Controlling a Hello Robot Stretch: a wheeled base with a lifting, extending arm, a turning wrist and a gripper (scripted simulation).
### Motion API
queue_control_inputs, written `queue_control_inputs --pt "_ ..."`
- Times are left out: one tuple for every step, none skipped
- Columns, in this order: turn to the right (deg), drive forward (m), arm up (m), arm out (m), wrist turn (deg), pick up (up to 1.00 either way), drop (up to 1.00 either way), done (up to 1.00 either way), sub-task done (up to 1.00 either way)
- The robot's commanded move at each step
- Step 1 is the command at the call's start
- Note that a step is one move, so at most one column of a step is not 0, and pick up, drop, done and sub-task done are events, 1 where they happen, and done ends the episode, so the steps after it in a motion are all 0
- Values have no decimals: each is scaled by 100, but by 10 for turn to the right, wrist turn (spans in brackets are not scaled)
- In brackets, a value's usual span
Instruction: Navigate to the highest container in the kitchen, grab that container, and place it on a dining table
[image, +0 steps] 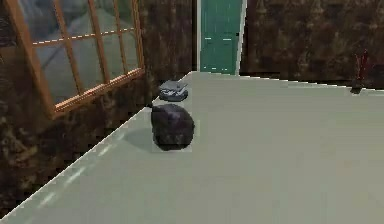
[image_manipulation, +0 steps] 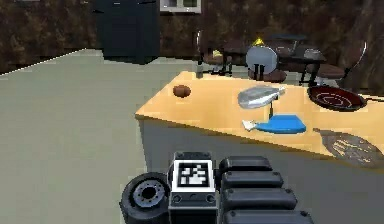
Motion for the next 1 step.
queue_control_inputs --pt "390 0 0 0 0 0 0 0 0"
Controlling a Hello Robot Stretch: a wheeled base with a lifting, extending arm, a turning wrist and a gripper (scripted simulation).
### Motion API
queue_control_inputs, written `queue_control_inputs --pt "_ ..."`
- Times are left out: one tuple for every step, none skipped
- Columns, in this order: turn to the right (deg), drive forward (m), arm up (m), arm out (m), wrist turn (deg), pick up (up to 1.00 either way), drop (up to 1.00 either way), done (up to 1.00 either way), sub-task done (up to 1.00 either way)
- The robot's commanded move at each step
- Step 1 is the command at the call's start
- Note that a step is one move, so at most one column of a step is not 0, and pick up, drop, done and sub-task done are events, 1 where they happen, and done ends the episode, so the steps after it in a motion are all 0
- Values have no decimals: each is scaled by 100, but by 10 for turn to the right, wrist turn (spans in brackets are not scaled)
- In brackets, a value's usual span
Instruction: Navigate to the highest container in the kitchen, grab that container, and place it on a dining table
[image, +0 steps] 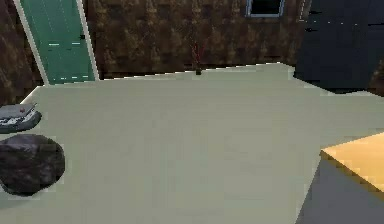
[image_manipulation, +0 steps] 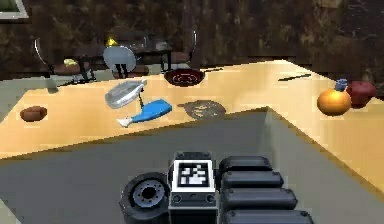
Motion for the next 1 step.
queue_control_inputs --pt "0 100 0 0 0 0 0 0 0"
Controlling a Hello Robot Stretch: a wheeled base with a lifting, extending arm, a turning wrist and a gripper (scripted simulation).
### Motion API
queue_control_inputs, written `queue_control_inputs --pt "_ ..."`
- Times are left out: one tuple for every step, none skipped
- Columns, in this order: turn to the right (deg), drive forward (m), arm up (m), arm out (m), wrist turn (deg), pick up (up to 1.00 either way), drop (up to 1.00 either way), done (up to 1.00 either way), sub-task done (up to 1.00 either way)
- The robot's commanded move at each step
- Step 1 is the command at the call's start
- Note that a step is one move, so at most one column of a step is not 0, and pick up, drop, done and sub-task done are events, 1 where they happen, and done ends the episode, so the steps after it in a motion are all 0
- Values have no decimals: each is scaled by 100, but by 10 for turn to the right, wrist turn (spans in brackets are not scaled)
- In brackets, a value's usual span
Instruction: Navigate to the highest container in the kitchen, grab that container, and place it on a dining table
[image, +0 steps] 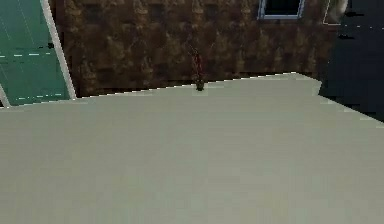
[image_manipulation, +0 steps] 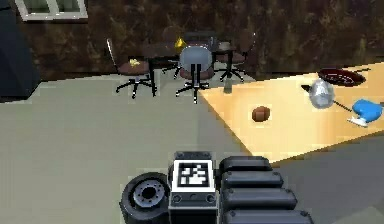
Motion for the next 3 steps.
queue_control_inputs --pt "150 0 0 0 0 0 0 0 0" --pt "0 15 0 0 0 0 0 0 0" --pt "450 0 0 0 0 0 0 0 0"
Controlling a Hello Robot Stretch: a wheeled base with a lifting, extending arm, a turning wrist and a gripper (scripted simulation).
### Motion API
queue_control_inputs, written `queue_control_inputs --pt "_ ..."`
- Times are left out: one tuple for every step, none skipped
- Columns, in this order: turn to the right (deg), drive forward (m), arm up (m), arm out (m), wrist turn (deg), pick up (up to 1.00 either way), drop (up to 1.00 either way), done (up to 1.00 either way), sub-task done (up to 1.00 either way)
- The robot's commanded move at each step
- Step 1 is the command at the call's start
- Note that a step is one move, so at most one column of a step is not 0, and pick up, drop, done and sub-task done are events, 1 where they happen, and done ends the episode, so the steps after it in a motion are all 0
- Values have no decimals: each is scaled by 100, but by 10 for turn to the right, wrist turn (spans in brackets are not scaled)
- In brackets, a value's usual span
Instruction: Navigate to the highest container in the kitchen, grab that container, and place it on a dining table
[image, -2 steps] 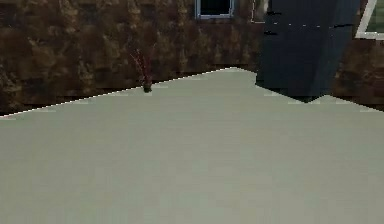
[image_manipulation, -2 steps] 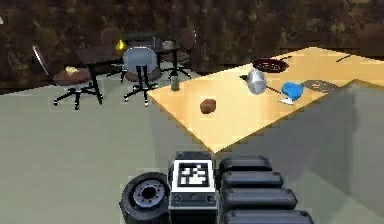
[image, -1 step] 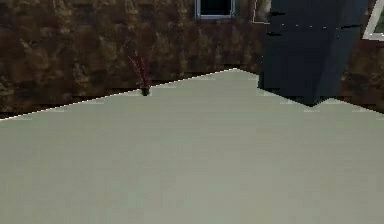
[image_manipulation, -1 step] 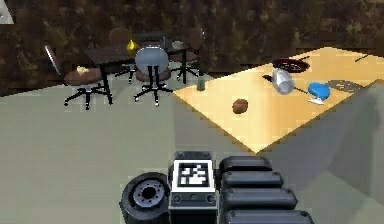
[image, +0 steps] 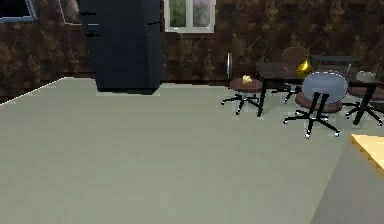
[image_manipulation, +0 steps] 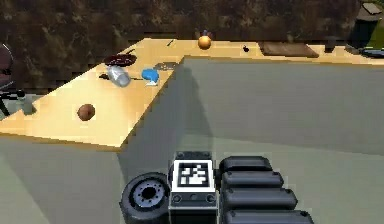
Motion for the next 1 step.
queue_control_inputs --pt "60 0 0 0 0 0 0 0 0"
